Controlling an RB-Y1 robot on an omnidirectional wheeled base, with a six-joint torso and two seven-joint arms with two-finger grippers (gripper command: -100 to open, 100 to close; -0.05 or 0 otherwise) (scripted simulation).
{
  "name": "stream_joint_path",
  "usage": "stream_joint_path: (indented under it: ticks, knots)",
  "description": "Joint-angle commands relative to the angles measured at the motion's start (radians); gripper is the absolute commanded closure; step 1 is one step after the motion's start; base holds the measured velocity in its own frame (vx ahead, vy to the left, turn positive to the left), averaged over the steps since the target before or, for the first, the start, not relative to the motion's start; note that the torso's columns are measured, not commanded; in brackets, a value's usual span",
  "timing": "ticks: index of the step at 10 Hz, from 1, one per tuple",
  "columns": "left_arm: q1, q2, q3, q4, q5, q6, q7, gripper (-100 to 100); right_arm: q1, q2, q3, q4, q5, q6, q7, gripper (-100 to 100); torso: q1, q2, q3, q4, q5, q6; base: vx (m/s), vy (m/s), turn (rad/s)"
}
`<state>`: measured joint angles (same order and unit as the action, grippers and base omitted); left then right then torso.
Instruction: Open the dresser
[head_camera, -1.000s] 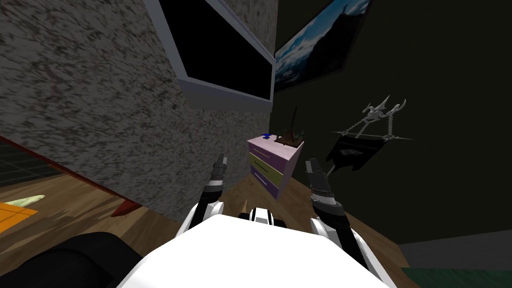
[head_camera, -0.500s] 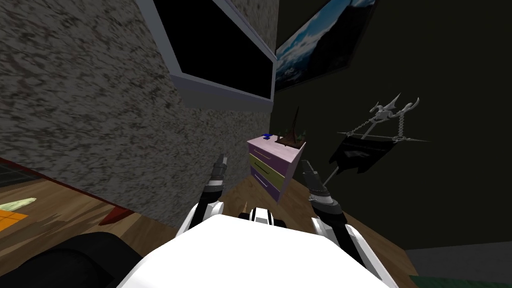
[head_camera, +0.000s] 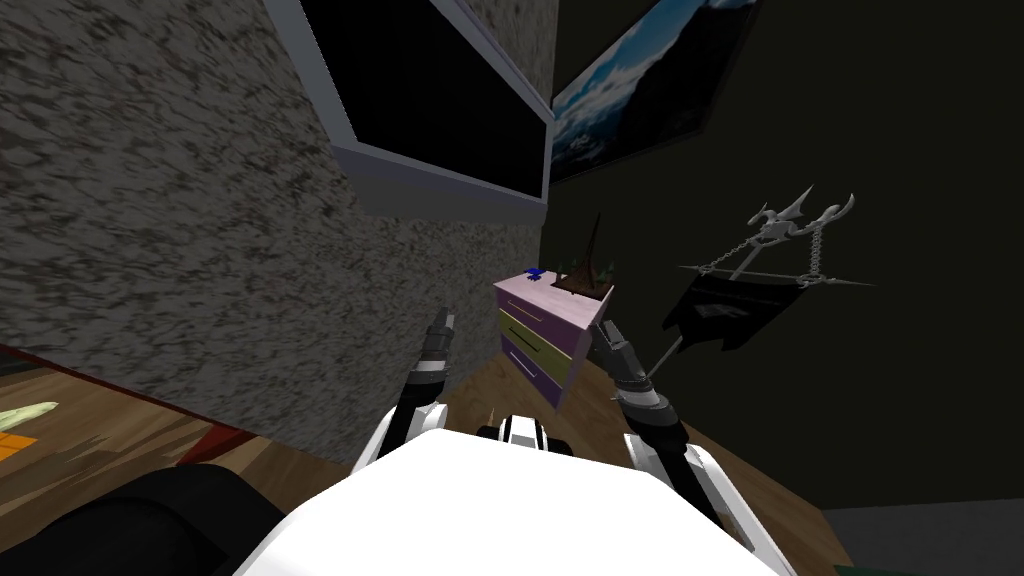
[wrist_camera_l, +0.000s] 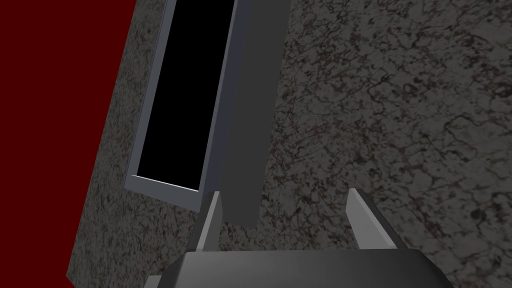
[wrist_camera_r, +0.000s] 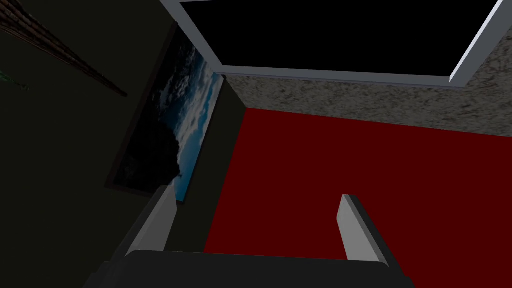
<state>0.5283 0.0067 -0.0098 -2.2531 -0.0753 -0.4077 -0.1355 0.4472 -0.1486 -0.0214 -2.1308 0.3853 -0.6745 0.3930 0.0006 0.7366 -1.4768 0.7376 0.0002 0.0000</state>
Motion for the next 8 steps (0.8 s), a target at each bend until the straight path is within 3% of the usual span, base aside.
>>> stream_joint_path:
  ticks: [1,8]
  knots:
    - [0.0,0.0,0.0,0.0,0.0,0.0,0.0,0,-0.013,-0.005,-0.01,0.018,0.073,-0.024,0.055,-100,-0.001,0.001,0.0,0.0,0.0,0.0,0.057,0.017,-0.005]
    - [0.0,0.0,0.0,0.0,0.0,0.0,0.0,0,-0.046,-0.011,-0.035,0.07,0.258,-0.083,0.19,-100,-0.001,0.001,0.001,0.0,0.0,0.0,0.055,0.017,-0.006]
